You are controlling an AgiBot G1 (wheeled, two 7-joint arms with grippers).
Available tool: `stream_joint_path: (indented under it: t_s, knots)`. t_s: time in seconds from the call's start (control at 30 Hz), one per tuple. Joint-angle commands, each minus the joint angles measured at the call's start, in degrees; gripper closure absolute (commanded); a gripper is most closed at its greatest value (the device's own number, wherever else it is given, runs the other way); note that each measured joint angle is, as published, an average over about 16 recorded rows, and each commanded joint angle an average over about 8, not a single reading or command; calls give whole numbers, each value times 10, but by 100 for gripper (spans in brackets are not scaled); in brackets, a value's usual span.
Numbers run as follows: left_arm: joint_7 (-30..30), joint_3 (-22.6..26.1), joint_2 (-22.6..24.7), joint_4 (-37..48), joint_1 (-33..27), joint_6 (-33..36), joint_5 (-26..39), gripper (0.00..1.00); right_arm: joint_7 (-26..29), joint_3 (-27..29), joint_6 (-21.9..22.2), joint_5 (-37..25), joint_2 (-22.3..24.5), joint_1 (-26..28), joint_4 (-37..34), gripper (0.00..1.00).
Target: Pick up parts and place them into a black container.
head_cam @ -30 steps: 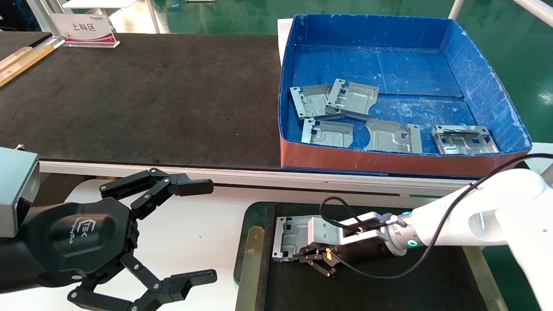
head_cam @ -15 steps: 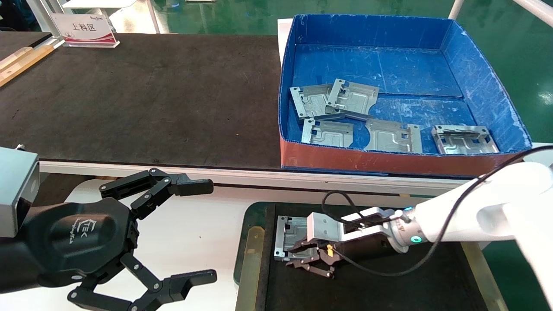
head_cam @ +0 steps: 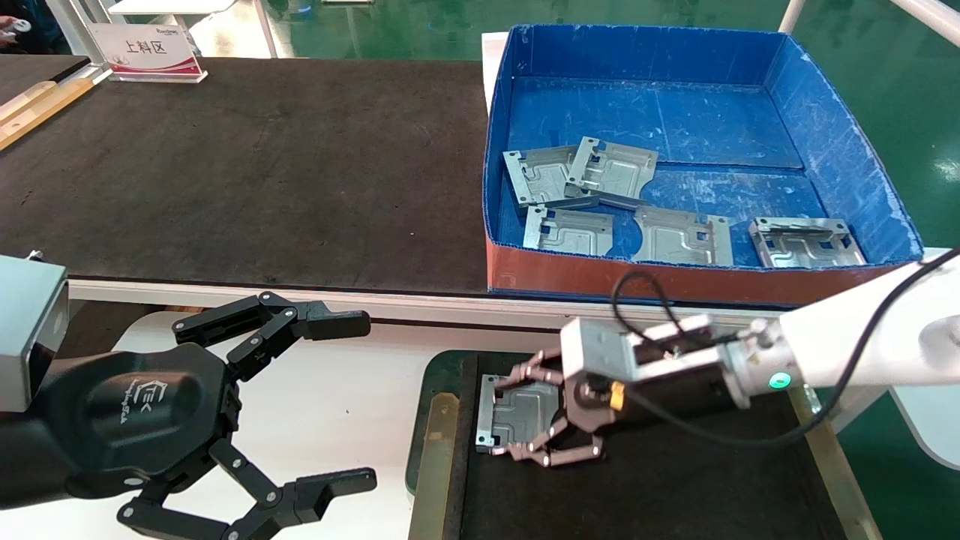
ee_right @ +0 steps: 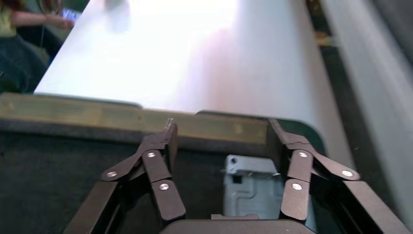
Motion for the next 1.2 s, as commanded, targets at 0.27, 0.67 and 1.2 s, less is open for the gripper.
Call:
stream_joint_path:
  t_s: [0.27, 0.67, 1.2]
  knots:
    - [0, 0, 0, 0, 0, 0, 0, 0, 93, 3, -6, 92, 61, -5, 130, 0]
    - [0, 0, 0, 0, 0, 0, 0, 0, 183, -10, -1, 233, 162, -1, 275, 0]
    - [0, 0, 0, 0, 0, 0, 0, 0, 195, 17, 4, 231, 172, -28, 303, 0]
